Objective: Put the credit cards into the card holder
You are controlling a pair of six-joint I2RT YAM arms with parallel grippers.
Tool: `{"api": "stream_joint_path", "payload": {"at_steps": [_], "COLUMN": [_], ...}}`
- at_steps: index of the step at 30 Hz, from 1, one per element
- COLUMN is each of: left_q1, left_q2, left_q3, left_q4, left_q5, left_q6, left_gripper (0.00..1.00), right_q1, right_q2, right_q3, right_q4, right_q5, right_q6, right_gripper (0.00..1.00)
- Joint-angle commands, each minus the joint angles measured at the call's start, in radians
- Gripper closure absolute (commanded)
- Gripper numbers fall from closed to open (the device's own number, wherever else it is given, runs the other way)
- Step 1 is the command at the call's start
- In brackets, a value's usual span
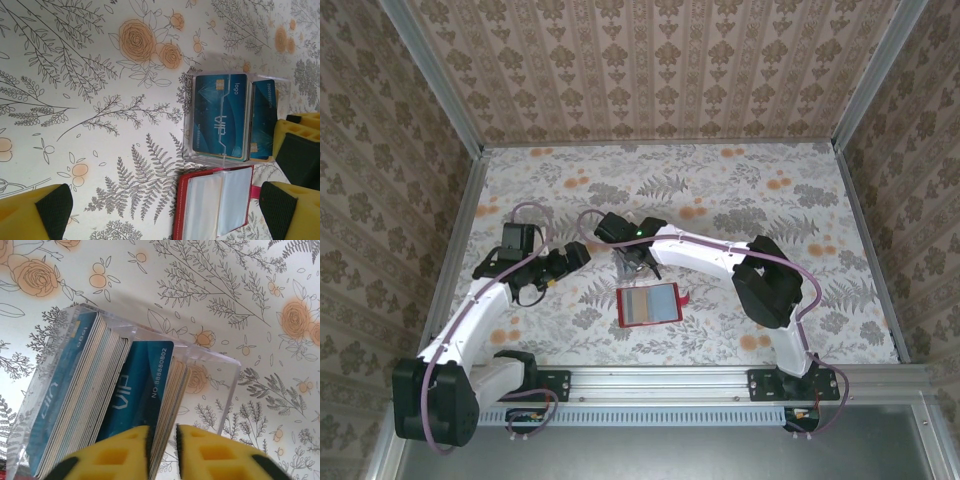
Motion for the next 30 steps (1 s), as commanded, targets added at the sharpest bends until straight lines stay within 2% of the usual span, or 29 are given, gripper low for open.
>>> {"api": "stream_joint_path", "payload": {"at_steps": [1, 6, 11, 15, 19, 25, 29, 30], "left_q1": [0.008, 0.008, 0.008, 0.009, 0.010, 0.011, 0.010, 0.010], "left_q2": [0.005, 0.006, -0.001, -0.010, -0.010, 0.011, 0.017, 0.016], "left_q3": [-0.013, -0.015, -0.019, -0.018, -0.013, -0.010, -0.014, -0.017], "left_q4": [0.013, 0.019, 0.017, 0.004, 0.010, 0.032, 0.039, 0.044], "left_q5": [0.017, 0.028, 0.045, 0.040, 0.069, 0.097, 0.097, 0.102], "left_q6": [-0.013, -0.012, -0.018, -0.019, -0.020, -0.033, -0.041, -0.041], "left_gripper": [0.00, 0.00, 0.00, 0.00, 0.00, 0.00, 0.00, 0.00], "right_q1": [-0.014, -0.026, -0.053, -0.128, -0.198, -0.225, -0.219, -0.214], "right_q2": [0.001, -0.031, -0.088, -0.171, -0.253, -0.259, -0.247, -0.240], "right_q3": [0.003, -0.019, -0.061, -0.146, -0.262, -0.275, -0.262, -0.259], "right_q4": [-0.041, -0.024, 0.001, 0.095, 0.275, 0.288, 0.258, 0.247], "right_q5": [-0.029, -0.093, -0.173, -0.393, -0.632, -0.700, -0.689, -0.657], "right_q6": [0.006, 0.019, 0.062, 0.149, 0.233, 0.265, 0.272, 0.272], "right_gripper": [0.86, 0.95, 0.98, 1.00, 1.00, 1.00, 0.84, 0.73]}}
